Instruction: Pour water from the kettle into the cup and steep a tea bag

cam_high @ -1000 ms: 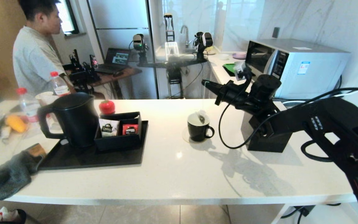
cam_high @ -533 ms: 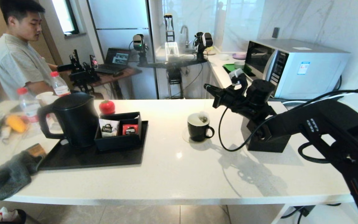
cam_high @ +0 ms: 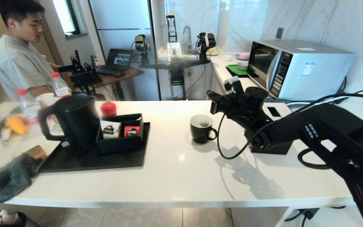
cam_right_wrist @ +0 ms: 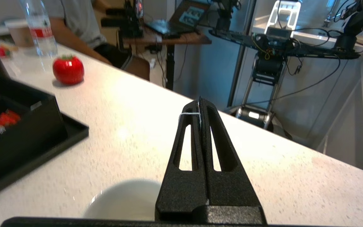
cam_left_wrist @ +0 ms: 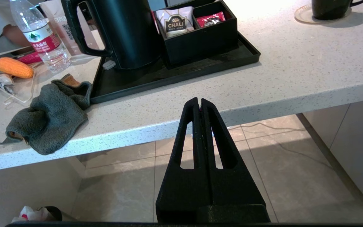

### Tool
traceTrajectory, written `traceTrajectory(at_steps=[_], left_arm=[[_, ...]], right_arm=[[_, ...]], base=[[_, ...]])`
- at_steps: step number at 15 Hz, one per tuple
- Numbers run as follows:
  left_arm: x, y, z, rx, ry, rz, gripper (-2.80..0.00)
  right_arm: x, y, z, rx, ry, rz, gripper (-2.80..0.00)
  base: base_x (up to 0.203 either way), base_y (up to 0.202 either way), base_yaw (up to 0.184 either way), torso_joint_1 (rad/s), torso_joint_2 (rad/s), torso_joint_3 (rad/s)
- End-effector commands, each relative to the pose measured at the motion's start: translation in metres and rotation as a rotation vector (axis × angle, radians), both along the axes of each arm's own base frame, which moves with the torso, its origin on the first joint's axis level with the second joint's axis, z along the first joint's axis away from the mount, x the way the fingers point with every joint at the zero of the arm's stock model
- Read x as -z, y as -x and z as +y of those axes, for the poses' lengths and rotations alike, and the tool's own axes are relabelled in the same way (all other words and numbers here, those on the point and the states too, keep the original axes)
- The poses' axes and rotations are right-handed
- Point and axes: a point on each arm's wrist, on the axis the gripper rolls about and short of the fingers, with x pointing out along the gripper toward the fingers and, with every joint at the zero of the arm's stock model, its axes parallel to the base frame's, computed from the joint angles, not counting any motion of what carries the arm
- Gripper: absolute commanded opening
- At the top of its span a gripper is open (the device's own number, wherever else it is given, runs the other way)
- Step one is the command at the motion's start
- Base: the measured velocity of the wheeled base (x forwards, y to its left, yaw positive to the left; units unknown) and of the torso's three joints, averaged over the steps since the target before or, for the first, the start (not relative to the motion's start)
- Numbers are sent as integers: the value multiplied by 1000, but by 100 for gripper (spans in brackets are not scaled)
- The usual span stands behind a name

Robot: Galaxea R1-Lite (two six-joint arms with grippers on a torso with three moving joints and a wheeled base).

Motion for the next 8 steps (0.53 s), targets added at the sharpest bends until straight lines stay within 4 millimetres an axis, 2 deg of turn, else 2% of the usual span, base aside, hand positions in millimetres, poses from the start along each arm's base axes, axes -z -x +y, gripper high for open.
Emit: traceTrajectory(at_steps=[1, 5, 8], left_arm=[[0, 0, 0, 1, -1, -1, -280], [0, 0, 0, 0, 5, 0, -280], [0, 0, 0, -1, 7, 0, -280]], right_arm=[[5, 9, 5, -7, 40, 4, -280], [14, 12, 9, 57, 45, 37, -280], [15, 12, 8, 75, 43, 45, -280]], base=[[0, 0, 0, 0, 0, 0], [0, 0, 0, 0, 0, 0], [0, 0, 0, 0, 0, 0]])
